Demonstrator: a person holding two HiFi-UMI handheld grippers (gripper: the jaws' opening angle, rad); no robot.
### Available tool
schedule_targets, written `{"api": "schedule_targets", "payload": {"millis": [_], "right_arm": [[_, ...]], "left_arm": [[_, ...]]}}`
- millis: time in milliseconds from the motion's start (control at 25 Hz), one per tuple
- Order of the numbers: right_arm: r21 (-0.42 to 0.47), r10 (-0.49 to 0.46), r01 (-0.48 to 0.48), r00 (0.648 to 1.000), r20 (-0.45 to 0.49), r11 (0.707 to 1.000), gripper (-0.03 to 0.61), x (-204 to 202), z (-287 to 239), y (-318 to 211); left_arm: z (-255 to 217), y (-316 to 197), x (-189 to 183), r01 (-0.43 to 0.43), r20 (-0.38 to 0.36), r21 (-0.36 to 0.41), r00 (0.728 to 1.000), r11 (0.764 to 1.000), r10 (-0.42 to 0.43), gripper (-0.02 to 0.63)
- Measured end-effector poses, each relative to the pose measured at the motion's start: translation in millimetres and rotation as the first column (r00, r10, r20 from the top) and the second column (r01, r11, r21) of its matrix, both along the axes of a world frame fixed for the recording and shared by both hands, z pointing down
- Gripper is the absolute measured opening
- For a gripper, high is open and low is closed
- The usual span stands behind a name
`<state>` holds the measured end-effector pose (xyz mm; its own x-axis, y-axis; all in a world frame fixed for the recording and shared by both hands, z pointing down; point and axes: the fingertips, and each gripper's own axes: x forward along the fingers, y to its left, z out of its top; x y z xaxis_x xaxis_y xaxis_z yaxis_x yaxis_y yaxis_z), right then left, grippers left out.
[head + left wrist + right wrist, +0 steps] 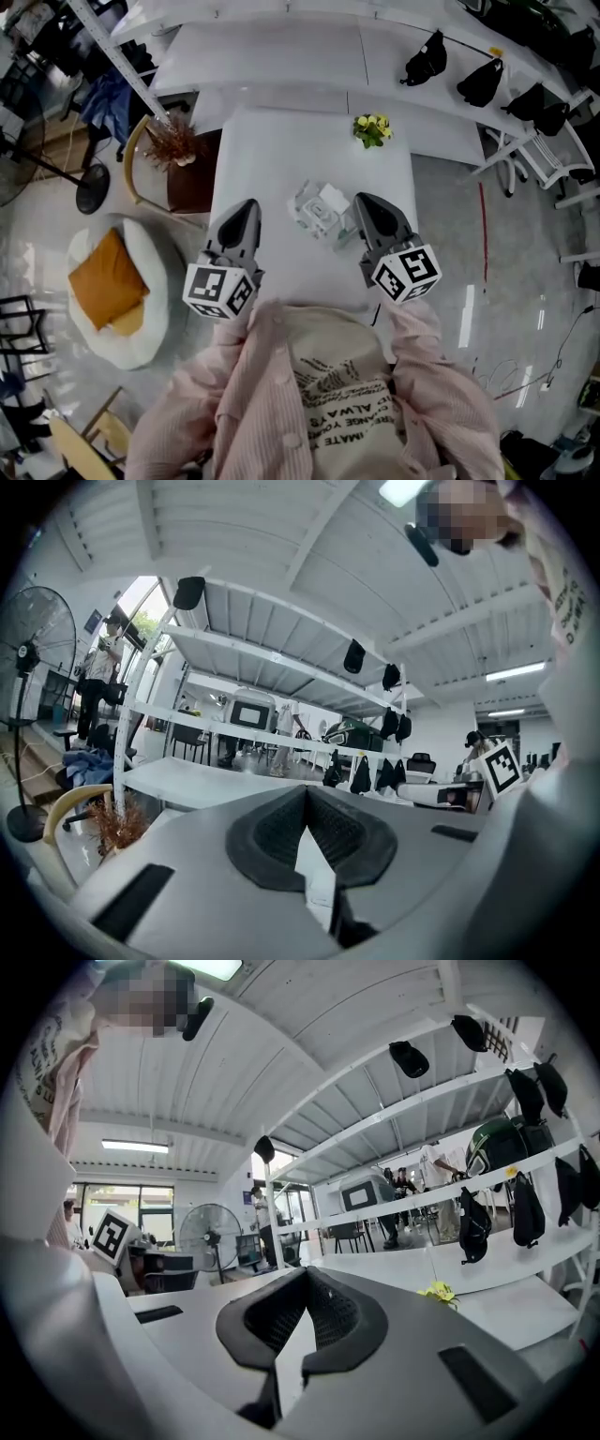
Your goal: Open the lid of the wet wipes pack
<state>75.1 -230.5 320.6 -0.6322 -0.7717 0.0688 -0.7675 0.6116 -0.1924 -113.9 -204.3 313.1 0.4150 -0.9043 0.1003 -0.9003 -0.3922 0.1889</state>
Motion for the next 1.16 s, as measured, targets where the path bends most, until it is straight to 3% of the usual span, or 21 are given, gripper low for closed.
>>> {"api": "schedule_targets", "payload": {"millis": [1160], "right_arm": [[0.038, 0.074, -0.073, 0.997, -0.031, 0.997, -0.002, 17, -11, -8]], "left_arm": [[6, -5, -5, 0.025, 0.015, -0.017, 1.0, 1.0, -0.024, 0.0]]}}
